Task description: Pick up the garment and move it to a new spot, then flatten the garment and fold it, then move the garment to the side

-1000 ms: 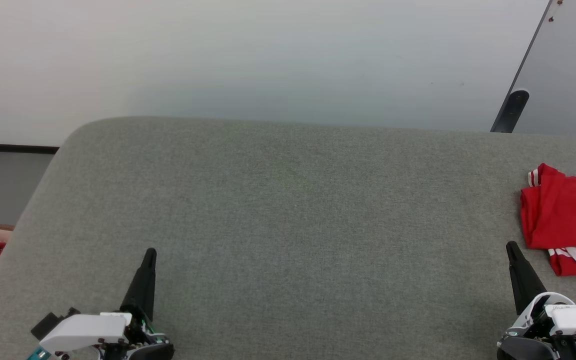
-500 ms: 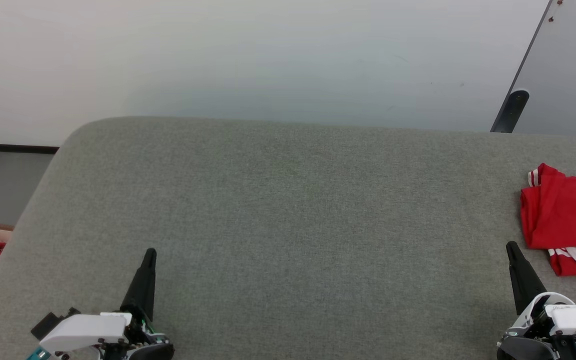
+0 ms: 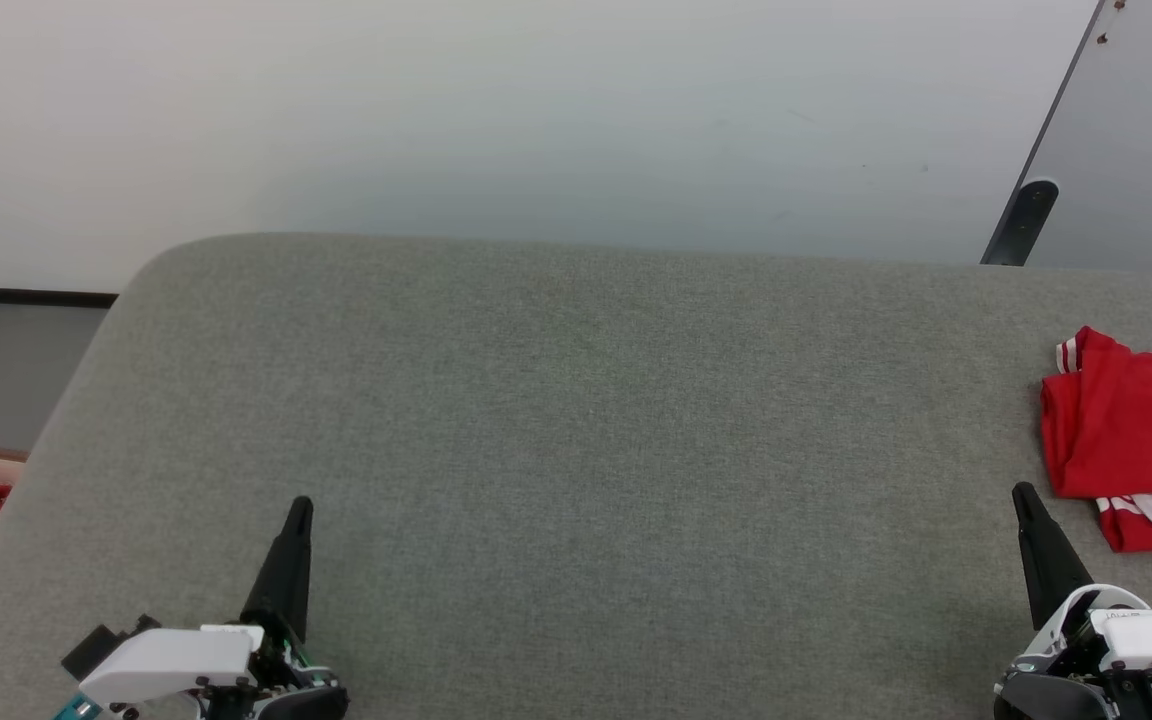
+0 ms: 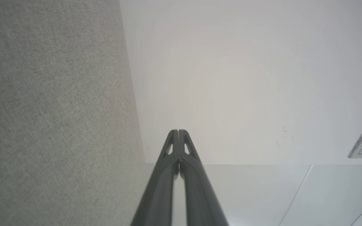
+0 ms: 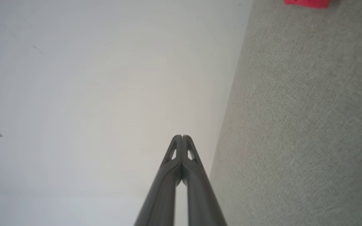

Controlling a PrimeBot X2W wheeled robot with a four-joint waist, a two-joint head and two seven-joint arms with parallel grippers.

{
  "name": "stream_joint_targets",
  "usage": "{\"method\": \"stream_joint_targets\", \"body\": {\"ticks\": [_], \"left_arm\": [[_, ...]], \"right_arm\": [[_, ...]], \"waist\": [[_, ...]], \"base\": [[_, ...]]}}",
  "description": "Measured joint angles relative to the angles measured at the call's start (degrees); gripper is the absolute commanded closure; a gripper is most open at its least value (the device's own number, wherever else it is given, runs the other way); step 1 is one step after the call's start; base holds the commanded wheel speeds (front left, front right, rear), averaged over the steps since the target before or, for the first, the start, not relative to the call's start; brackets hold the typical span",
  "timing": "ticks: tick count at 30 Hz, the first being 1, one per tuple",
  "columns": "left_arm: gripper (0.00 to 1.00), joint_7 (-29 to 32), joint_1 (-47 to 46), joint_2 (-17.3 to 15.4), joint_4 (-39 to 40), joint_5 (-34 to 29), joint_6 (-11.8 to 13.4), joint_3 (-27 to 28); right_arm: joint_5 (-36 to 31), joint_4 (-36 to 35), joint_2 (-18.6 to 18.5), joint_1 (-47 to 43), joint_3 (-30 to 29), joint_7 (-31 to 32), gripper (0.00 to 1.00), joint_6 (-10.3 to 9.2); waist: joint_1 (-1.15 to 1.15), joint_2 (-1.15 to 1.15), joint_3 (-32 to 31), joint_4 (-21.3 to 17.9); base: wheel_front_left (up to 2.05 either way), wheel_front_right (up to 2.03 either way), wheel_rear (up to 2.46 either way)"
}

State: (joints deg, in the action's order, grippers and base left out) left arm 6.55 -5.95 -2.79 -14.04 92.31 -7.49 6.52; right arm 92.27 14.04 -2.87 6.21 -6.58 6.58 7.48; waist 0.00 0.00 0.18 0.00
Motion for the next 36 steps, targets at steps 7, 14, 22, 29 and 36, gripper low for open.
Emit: {"method": "stream_joint_targets", "body": {"ticks": [7,14,22,29,36], "left_arm": [[1.0,0.0,0.0,0.0,0.0,0.0,0.0,0.0],[1.0,0.0,0.0,0.0,0.0,0.0,0.0,0.0],[1.0,0.0,0.0,0.0,0.0,0.0,0.0,0.0],[1.0,0.0,0.0,0.0,0.0,0.0,0.0,0.0],[1.0,0.0,0.0,0.0,0.0,0.0,0.0,0.0]], "right_arm": [[0.0,0.0,0.0,0.0,0.0,0.0,1.0,0.0],[0.0,0.0,0.0,0.0,0.0,0.0,1.0,0.0],[0.0,0.0,0.0,0.0,0.0,0.0,1.0,0.0],[0.0,0.0,0.0,0.0,0.0,0.0,1.0,0.0],[0.0,0.0,0.0,0.0,0.0,0.0,1.0,-0.01]], "waist": [[0.0,0.0,0.0,0.0],[0.0,0.0,0.0,0.0],[0.0,0.0,0.0,0.0],[0.0,0.0,0.0,0.0],[0.0,0.0,0.0,0.0]], "base": [[0.0,0.0,0.0],[0.0,0.0,0.0],[0.0,0.0,0.0],[0.0,0.0,0.0],[0.0,0.0,0.0]]}}
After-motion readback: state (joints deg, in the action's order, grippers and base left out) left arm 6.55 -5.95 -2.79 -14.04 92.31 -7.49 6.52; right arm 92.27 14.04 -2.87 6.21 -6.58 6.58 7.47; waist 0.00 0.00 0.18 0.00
